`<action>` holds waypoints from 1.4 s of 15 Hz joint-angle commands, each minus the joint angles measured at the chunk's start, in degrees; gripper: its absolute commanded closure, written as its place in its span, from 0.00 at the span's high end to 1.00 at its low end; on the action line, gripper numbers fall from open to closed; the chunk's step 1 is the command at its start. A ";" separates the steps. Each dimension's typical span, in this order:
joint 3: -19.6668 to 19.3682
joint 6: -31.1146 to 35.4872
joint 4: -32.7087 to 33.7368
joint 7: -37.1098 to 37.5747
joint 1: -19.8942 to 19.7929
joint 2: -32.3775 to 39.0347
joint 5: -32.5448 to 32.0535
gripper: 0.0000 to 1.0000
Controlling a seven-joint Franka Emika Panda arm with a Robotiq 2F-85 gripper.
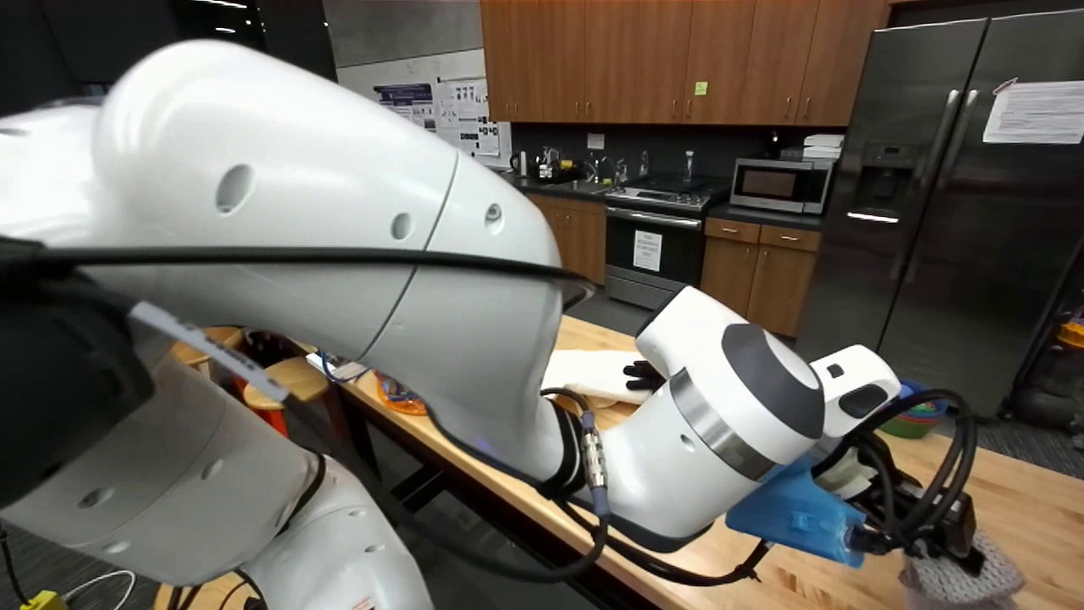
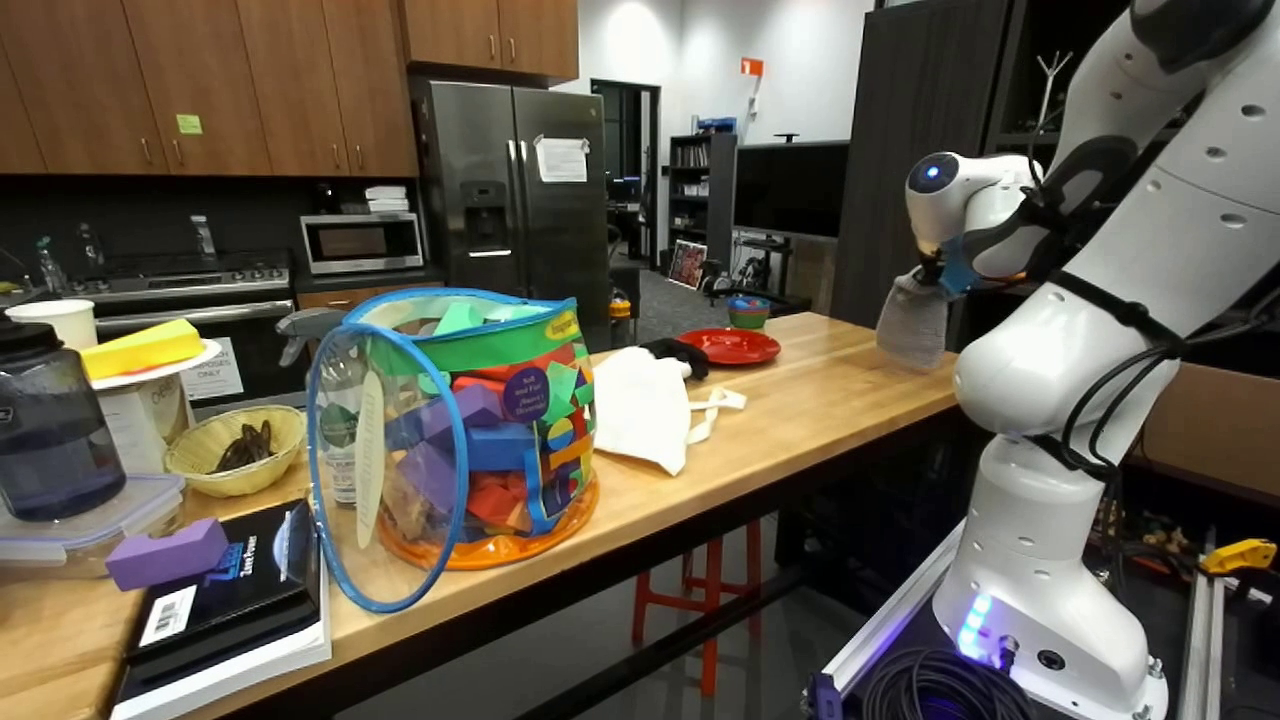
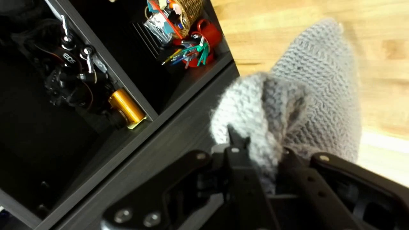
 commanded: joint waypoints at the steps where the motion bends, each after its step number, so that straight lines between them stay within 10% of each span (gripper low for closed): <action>1: 3.86 -1.72 -7.35 -0.50 -2.24 -5.44 -0.86 0.04; 7: 10.32 1.36 -17.20 0.84 0.68 -7.04 3.86 0.04; 21: 18.20 12.04 -15.67 -2.19 26.56 -0.02 24.66 0.04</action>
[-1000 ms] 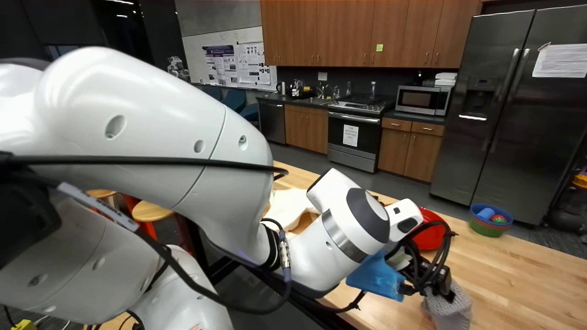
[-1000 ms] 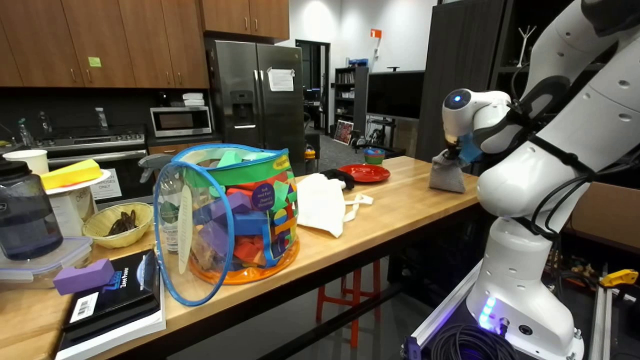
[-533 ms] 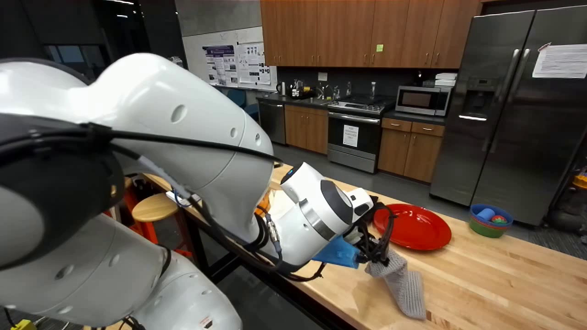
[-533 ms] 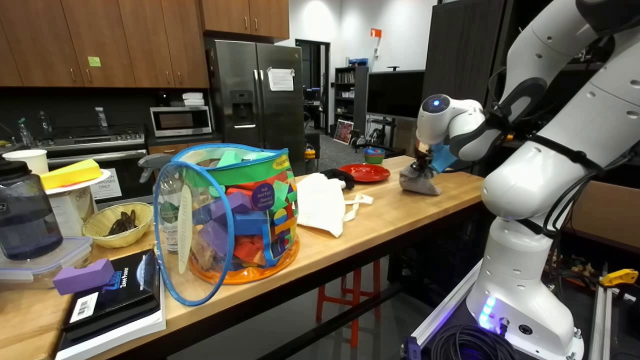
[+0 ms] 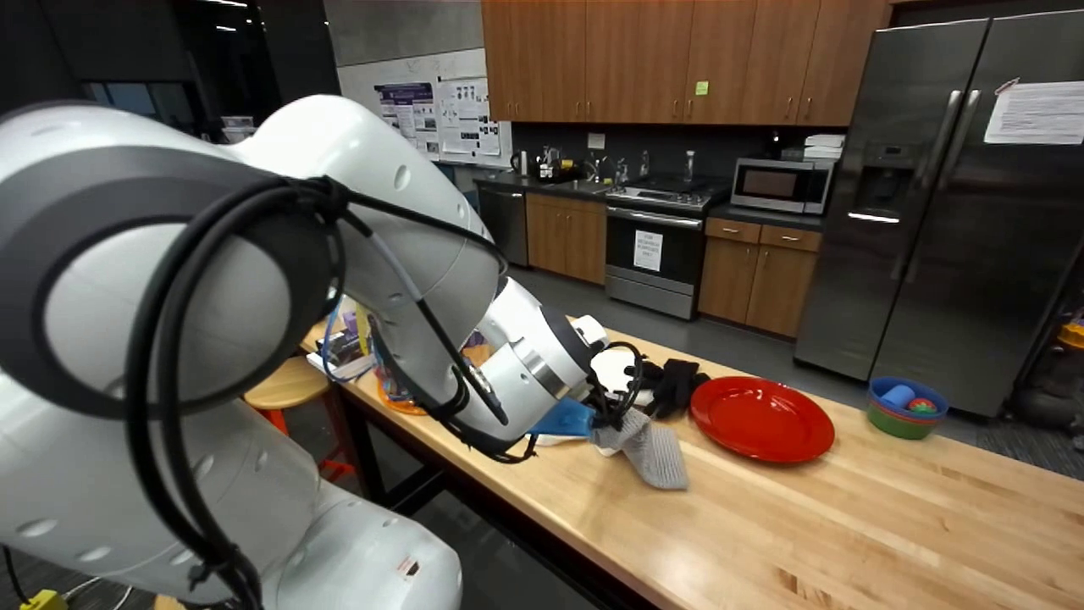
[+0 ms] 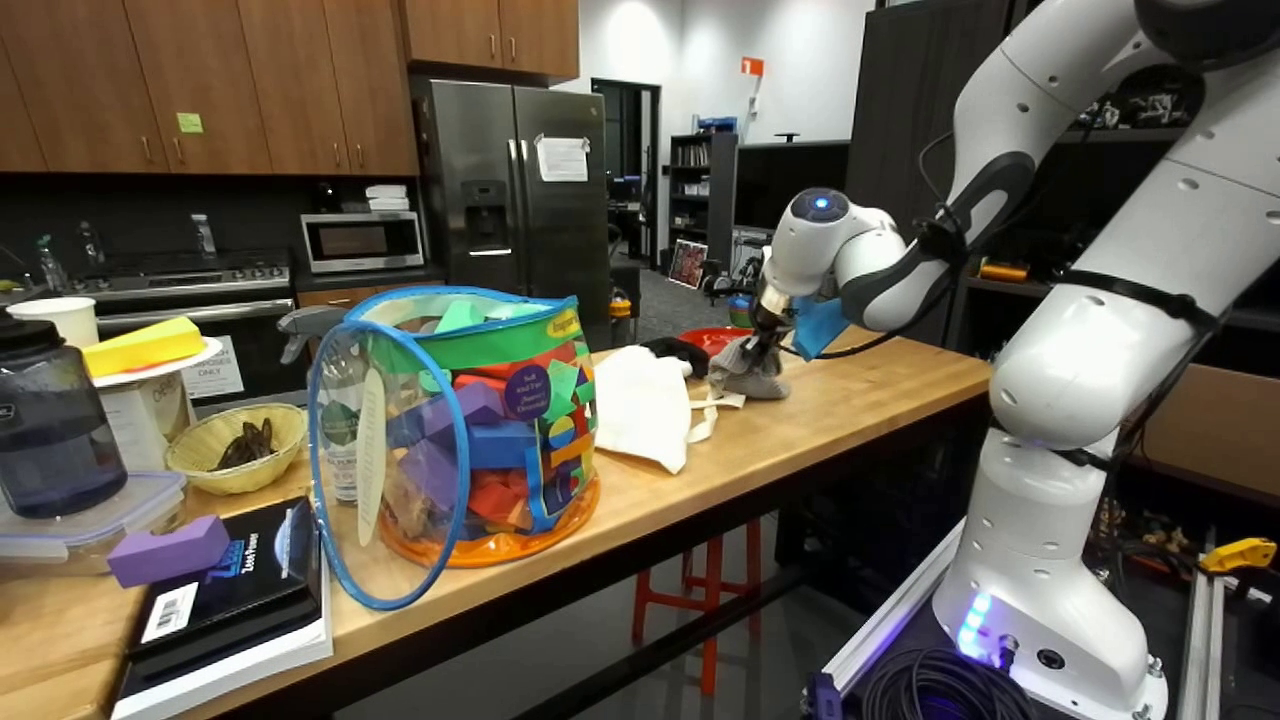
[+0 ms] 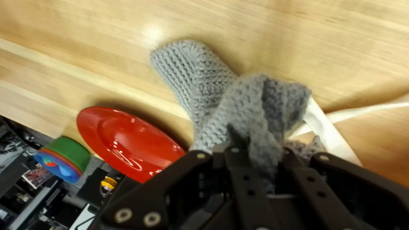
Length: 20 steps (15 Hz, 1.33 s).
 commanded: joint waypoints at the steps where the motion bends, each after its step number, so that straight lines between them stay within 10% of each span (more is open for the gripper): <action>1: 0.37 0.99 0.10 -4.08 4.20 -0.66 4.03 0.04; 13: -16.23 1.79 4.66 -42.81 16.87 0.91 30.03 0.04; 14: -7.91 4.20 5.15 -49.36 8.98 2.79 38.52 0.04; 20: 0.06 2.25 13.09 -63.53 1.42 4.38 59.72 0.04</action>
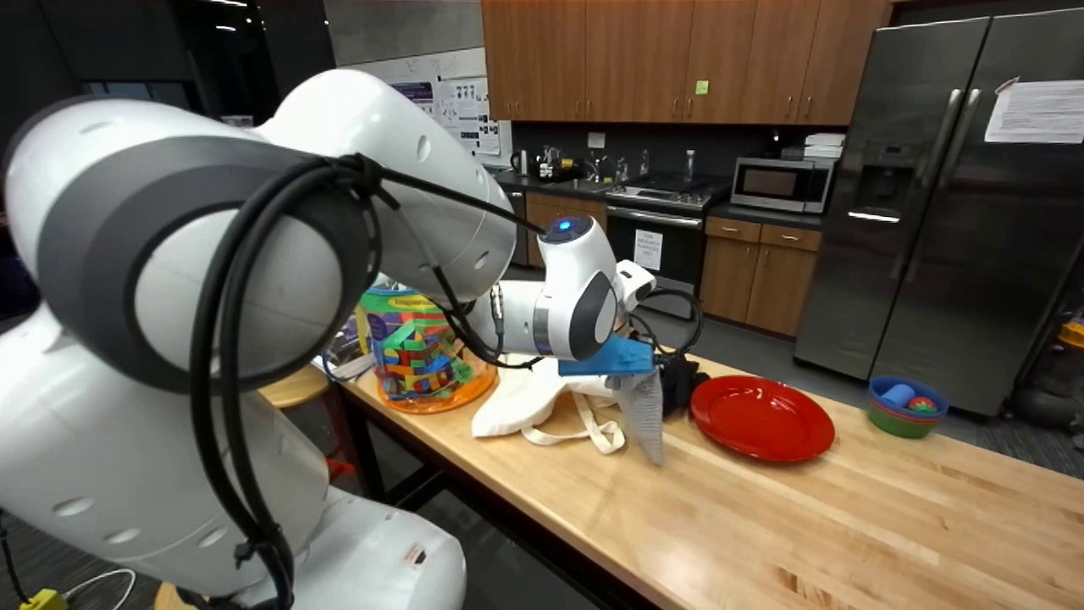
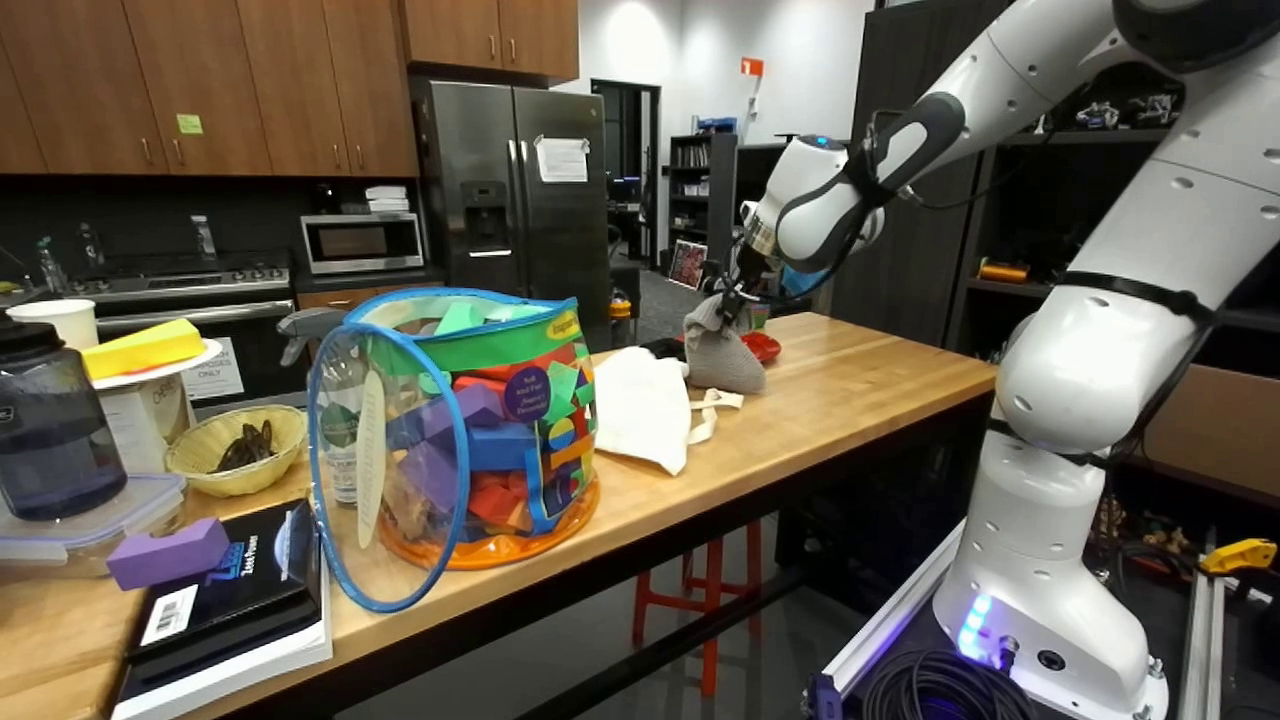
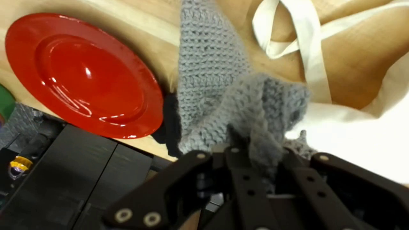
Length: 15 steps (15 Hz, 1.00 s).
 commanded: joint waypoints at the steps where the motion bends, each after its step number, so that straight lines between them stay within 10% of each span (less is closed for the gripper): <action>1: 4.14 -1.03 5.40 -4.90 -4.72 2.81 8.02 0.04; 15: 8.68 -0.53 17.52 6.11 -27.63 11.39 1.52 0.04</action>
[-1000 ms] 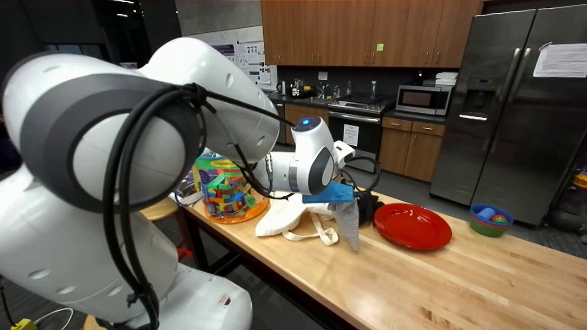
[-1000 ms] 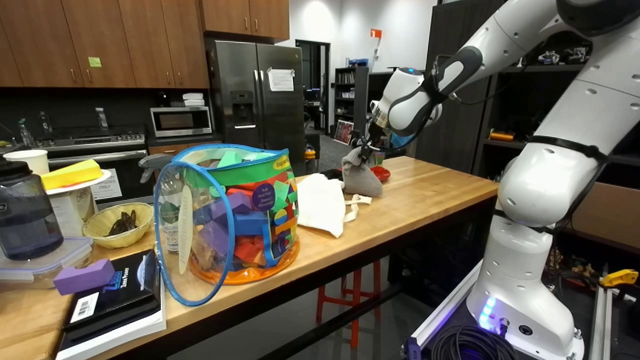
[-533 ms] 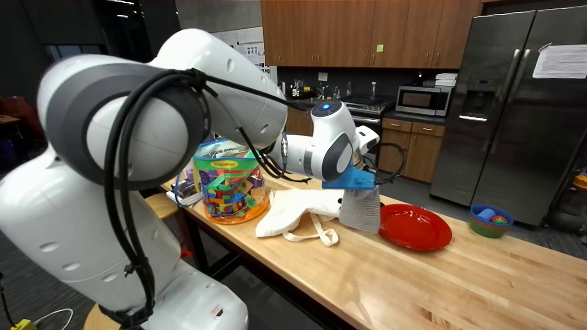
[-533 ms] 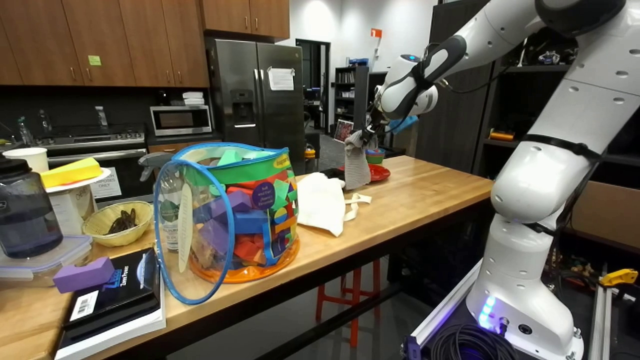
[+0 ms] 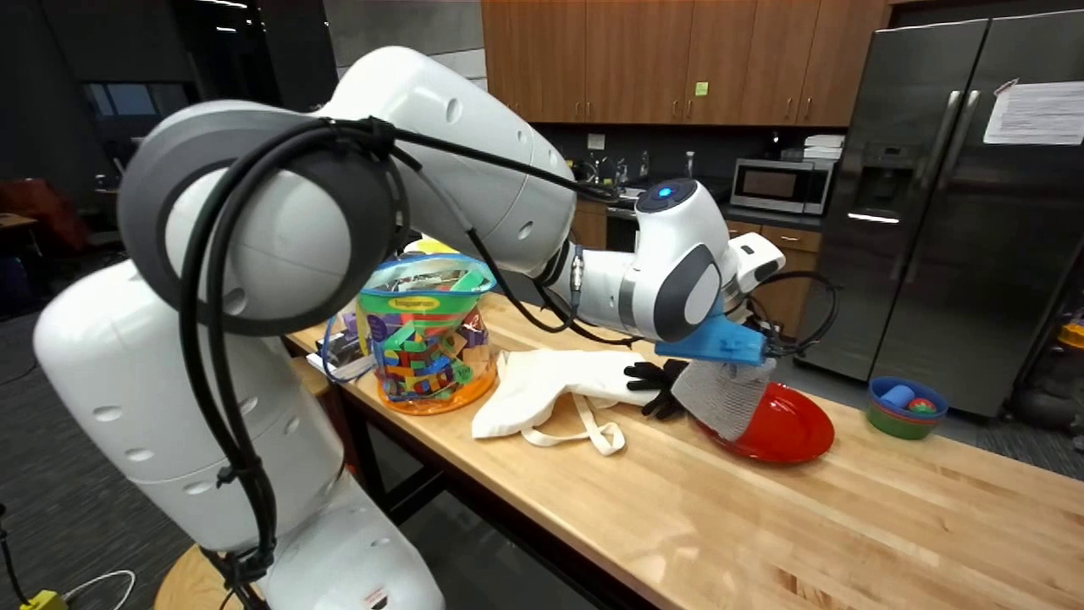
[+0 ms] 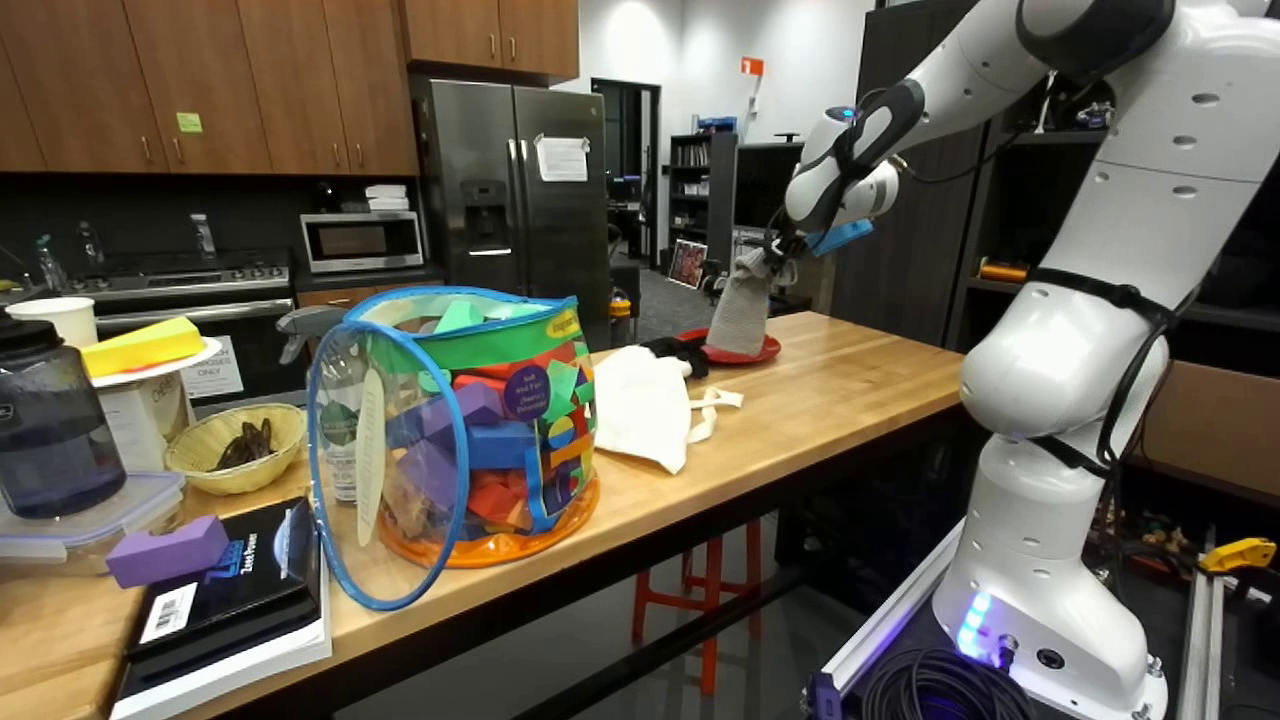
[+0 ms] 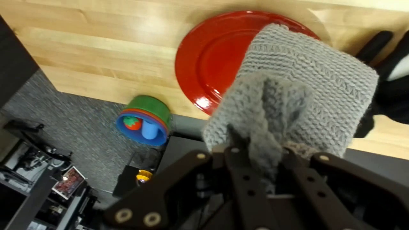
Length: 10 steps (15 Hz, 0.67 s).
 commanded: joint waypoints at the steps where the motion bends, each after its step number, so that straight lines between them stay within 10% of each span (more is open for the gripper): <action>1: -0.14 -0.12 2.64 5.90 -5.33 1.61 -5.52 0.04; 10: -2.14 0.87 1.94 19.32 -18.12 -0.08 -21.63 0.04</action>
